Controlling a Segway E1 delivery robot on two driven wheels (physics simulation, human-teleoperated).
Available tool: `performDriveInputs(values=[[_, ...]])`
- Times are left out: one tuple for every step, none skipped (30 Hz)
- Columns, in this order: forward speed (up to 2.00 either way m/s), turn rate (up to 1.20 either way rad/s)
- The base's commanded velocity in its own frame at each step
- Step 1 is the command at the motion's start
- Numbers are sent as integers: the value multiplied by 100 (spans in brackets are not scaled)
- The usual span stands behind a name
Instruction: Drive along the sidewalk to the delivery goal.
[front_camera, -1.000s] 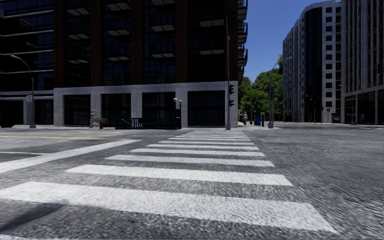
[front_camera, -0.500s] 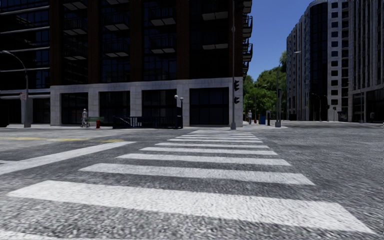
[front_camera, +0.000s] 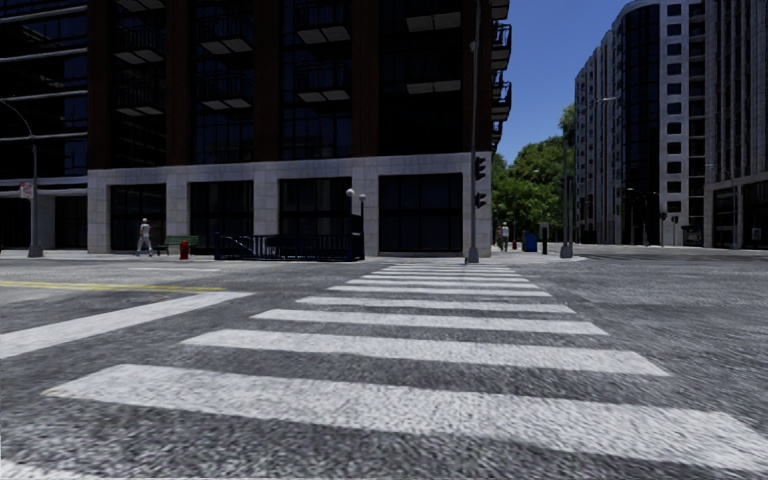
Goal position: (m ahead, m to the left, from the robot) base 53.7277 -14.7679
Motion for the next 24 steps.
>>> performDriveInputs(values=[[200, 0], [200, 0], [200, 0], [200, 0], [200, 0], [200, 0], [200, 0], [200, 0], [200, 0], [200, 0], [200, 0], [200, 0], [200, 0], [200, 0], [200, 0], [200, 0], [200, 0], [200, 0], [200, 0], [200, -13], [200, -26], [200, -35], [200, -35], [200, -50]])
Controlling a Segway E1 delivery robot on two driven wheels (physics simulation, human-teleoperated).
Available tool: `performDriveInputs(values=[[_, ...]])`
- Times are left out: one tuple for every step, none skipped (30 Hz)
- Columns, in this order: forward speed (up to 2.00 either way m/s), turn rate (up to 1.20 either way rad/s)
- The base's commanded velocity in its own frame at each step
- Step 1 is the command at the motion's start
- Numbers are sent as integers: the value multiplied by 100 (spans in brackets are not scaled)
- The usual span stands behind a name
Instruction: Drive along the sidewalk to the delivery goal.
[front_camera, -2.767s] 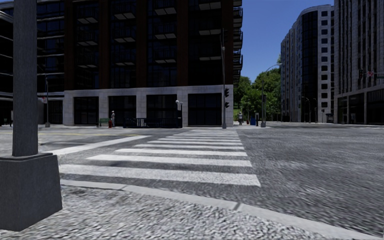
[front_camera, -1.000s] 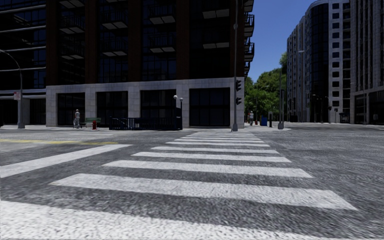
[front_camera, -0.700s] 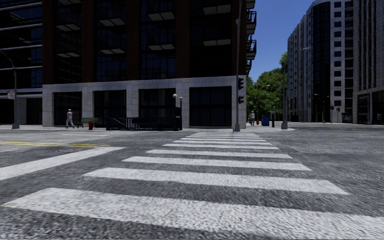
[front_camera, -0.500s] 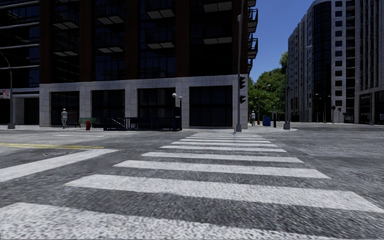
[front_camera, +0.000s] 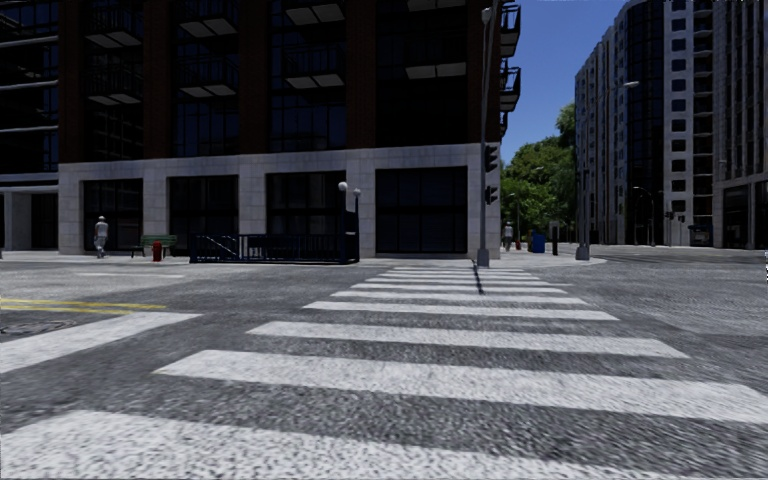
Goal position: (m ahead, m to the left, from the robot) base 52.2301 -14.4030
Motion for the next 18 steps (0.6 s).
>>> performDriveInputs(values=[[200, -59], [200, -67], [200, -81], [200, -96], [200, -101], [200, -102], [200, -102], [200, -102], [200, -102], [200, 0], [200, 0], [200, 0], [200, 0], [200, 0], [200, 0], [200, 0], [200, 0], [200, 0]])
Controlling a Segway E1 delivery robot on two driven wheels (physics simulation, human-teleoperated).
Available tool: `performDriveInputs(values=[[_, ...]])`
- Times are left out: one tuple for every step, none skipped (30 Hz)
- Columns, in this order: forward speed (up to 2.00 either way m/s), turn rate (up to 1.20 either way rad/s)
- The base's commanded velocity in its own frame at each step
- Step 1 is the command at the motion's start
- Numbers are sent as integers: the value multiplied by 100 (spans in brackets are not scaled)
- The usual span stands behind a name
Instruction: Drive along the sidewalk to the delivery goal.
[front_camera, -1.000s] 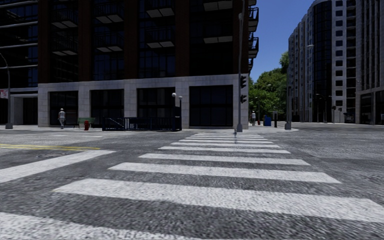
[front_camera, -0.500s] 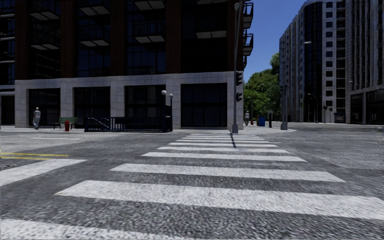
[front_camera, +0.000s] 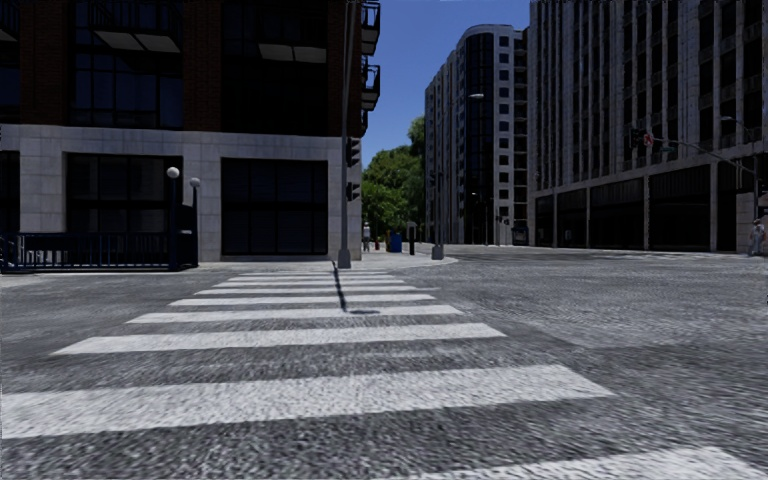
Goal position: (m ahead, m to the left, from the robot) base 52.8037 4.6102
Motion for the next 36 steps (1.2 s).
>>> performDriveInputs(values=[[200, 0], [200, 0], [200, 0], [200, 0], [200, 5], [200, 35], [200, 58], [200, 70], [200, 79], [200, 86], [200, 86], [200, 89], [200, 90], [200, 87], [200, 41], [200, 25], [200, 25], [200, 14], [200, 4], [200, 0], [200, 0], [200, 0], [200, 0], [200, 0], [200, 0], [200, 0], [200, 0], [200, 0], [200, 0], [200, 0], [200, 0], [200, 0], [200, 0], [200, 0], [200, 0], [200, 0]])
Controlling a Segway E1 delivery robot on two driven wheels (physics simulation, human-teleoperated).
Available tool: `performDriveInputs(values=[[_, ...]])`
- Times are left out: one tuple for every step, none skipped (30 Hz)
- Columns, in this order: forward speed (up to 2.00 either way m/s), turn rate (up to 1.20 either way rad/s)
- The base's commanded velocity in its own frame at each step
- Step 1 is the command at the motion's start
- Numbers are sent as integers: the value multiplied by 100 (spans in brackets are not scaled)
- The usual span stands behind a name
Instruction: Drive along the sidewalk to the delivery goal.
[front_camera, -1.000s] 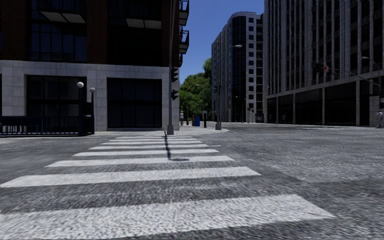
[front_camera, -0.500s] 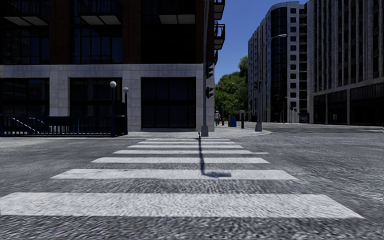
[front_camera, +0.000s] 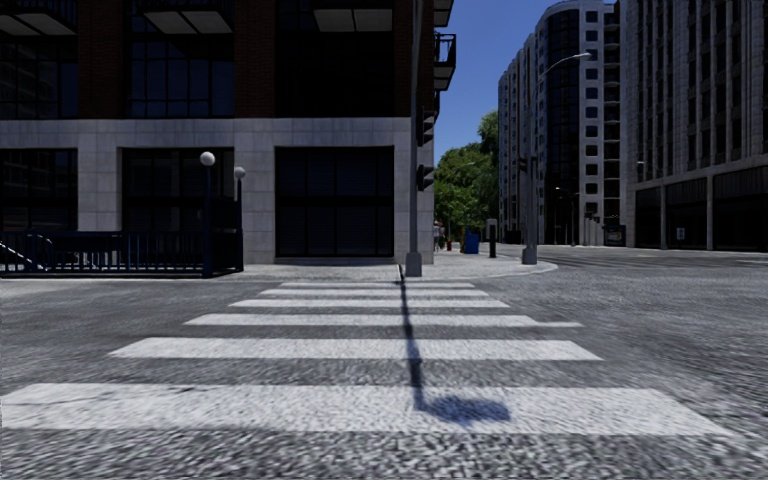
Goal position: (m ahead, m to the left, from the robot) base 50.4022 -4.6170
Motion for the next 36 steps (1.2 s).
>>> performDriveInputs(values=[[200, 0], [200, 0], [200, 3], [200, 14], [200, 20], [200, 23], [200, 23], [200, 21], [200, 21], [200, 2], [200, 0], [200, 0], [200, 0], [200, 0], [200, 0], [200, 0], [200, 0], [200, 0], [200, 0], [200, 0], [200, 0], [200, 0], [200, 0], [200, 0], [200, 0], [200, 15], [200, 42], [200, 57], [200, 61], [200, 61], [200, 62], [200, 9], [200, 9], [200, 5], [200, 3], [200, 1]])
